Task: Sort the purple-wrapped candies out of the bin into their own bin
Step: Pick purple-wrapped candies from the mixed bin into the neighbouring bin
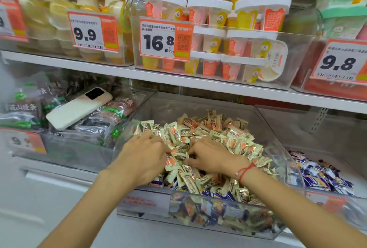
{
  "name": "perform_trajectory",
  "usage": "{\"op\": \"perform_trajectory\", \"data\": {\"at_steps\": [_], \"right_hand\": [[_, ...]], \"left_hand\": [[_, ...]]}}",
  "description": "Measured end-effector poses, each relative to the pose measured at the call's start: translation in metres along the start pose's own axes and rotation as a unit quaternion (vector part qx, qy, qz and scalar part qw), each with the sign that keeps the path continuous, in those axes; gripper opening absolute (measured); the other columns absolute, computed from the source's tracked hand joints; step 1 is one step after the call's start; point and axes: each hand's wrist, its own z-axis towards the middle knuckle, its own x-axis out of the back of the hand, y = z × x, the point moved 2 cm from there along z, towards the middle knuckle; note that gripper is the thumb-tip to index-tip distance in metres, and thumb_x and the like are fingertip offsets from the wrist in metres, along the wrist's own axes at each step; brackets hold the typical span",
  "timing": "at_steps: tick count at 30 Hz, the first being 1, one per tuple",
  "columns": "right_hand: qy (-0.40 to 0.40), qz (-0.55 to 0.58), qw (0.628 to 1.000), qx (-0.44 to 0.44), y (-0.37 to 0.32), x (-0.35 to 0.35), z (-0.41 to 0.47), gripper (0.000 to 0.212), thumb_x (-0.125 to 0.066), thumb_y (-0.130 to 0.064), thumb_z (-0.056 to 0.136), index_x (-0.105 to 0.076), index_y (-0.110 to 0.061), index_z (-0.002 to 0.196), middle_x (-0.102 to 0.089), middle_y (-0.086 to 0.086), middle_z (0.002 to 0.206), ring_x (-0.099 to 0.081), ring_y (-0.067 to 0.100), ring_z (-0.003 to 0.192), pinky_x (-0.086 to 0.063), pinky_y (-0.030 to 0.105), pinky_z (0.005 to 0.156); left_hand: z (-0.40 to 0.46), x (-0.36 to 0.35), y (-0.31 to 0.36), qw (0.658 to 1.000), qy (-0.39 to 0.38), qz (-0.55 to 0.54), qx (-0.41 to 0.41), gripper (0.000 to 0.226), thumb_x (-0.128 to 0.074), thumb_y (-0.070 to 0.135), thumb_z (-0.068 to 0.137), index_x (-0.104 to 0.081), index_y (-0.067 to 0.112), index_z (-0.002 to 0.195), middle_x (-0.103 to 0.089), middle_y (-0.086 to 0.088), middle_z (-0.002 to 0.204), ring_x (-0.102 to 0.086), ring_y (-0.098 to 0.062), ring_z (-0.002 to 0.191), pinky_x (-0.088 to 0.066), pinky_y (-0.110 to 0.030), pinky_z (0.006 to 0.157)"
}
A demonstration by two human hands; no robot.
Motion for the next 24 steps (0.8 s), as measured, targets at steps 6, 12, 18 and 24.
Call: {"op": "perform_trajectory", "data": {"at_steps": [6, 12, 18, 24], "right_hand": [[0.005, -0.007, 1.0, 0.004, -0.015, 0.016, -0.003, 0.009, -0.067, -0.016, 0.086, -0.065, -0.008, 0.084, -0.055, 0.002, 0.097, -0.053, 0.019, 0.089, -0.044, 0.027, 0.065], [0.055, 0.102, 0.993, -0.015, 0.009, 0.048, -0.043, 0.03, -0.072, -0.033, 0.083, -0.07, -0.021, 0.11, -0.067, -0.011, 0.103, -0.056, 0.002, 0.081, -0.044, 0.015, 0.07], [0.213, 0.292, 0.932, 0.006, -0.008, 0.065, -0.061, 0.021, -0.076, -0.034, 0.079, -0.074, -0.032, 0.1, -0.069, -0.02, 0.091, -0.062, -0.001, 0.075, -0.046, 0.012, 0.071], [0.094, 0.302, 0.947, -0.044, -0.01, 0.047, -0.04, 0.032, -0.075, -0.028, 0.08, -0.062, -0.025, 0.109, -0.064, -0.011, 0.098, -0.063, 0.004, 0.083, -0.051, 0.016, 0.069]], "left_hand": [[-0.002, -0.006, 0.016, 1.0, -0.01, -0.024, -0.011, 0.034, -0.038, 0.041, 0.098, -0.052, 0.038, 0.129, -0.047, 0.014, 0.133, -0.038, -0.012, 0.123, -0.028, -0.032, 0.102], [-0.003, -0.009, 0.014, 0.999, 0.036, 0.001, 0.012, 0.033, -0.035, 0.041, 0.1, -0.061, 0.034, 0.119, -0.053, 0.015, 0.126, -0.042, -0.012, 0.116, -0.027, -0.031, 0.099], [0.003, 0.003, 0.033, 0.918, 0.131, -0.37, 0.048, 0.049, -0.032, 0.068, 0.086, -0.065, 0.031, 0.089, -0.061, 0.007, 0.067, -0.055, -0.007, 0.058, -0.045, -0.033, 0.057], [-0.007, 0.008, 0.015, 0.921, 0.19, -0.316, 0.124, 0.023, -0.057, 0.056, 0.084, -0.065, 0.035, 0.084, -0.065, 0.02, 0.076, -0.06, 0.004, 0.075, -0.052, -0.031, 0.07]]}}
